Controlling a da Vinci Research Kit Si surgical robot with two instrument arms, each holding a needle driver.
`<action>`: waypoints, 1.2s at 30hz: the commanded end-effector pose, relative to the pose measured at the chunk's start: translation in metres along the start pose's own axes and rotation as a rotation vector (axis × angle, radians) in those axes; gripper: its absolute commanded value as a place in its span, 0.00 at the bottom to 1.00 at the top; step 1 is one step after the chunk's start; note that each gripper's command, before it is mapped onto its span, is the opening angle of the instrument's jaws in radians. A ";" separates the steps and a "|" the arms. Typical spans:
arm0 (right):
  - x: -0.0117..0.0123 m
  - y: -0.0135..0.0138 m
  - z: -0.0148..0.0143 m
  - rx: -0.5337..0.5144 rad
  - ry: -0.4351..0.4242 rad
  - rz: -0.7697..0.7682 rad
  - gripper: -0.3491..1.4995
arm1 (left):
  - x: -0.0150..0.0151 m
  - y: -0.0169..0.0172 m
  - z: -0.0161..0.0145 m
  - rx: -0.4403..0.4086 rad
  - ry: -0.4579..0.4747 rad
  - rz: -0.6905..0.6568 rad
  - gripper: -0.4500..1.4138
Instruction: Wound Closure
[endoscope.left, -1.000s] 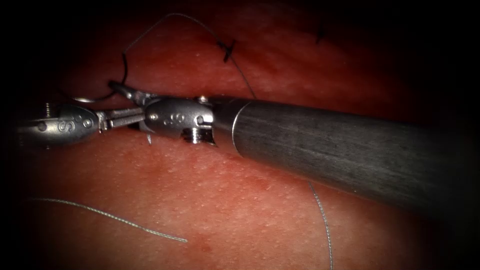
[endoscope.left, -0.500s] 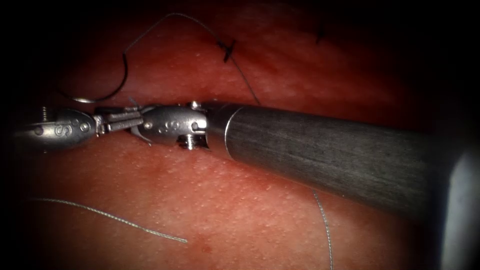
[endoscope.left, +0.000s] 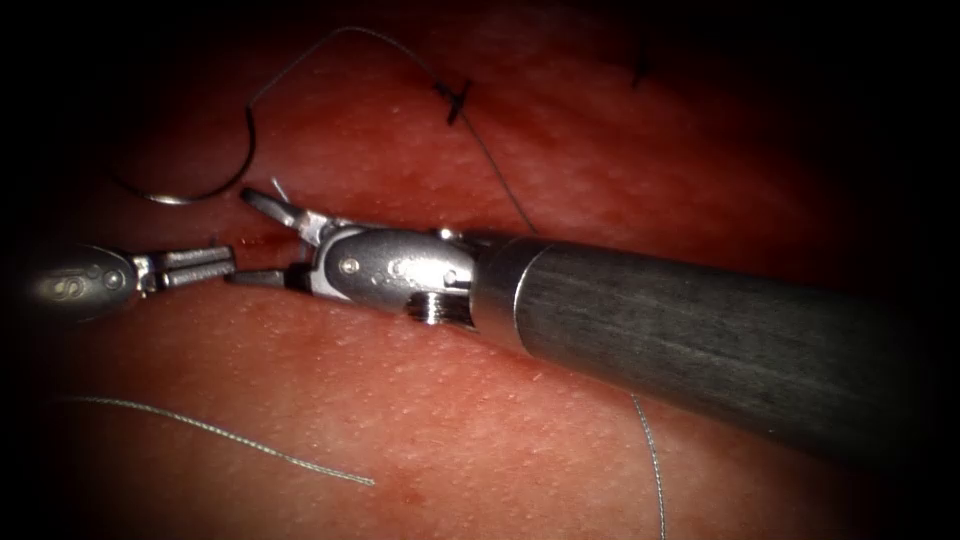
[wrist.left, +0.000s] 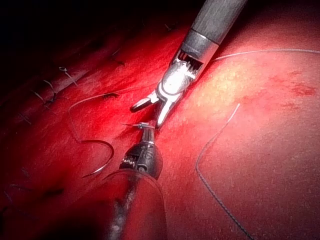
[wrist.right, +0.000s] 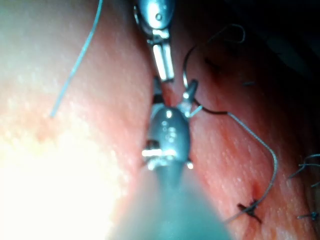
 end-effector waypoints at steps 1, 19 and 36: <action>0.0004 0.0015 -0.0026 0.004 -0.008 0.010 0.98 | -0.0004 -0.0002 0.0004 0.010 0.002 -0.007 0.00; 0.0037 0.0048 -0.0105 -0.045 -0.023 0.078 0.99 | -0.0106 -0.0004 -0.0012 0.054 0.019 -0.140 0.00; 0.0037 0.0049 -0.0104 -0.046 -0.024 0.078 0.99 | -0.0163 -0.0017 -0.0076 0.081 -0.086 -0.238 0.62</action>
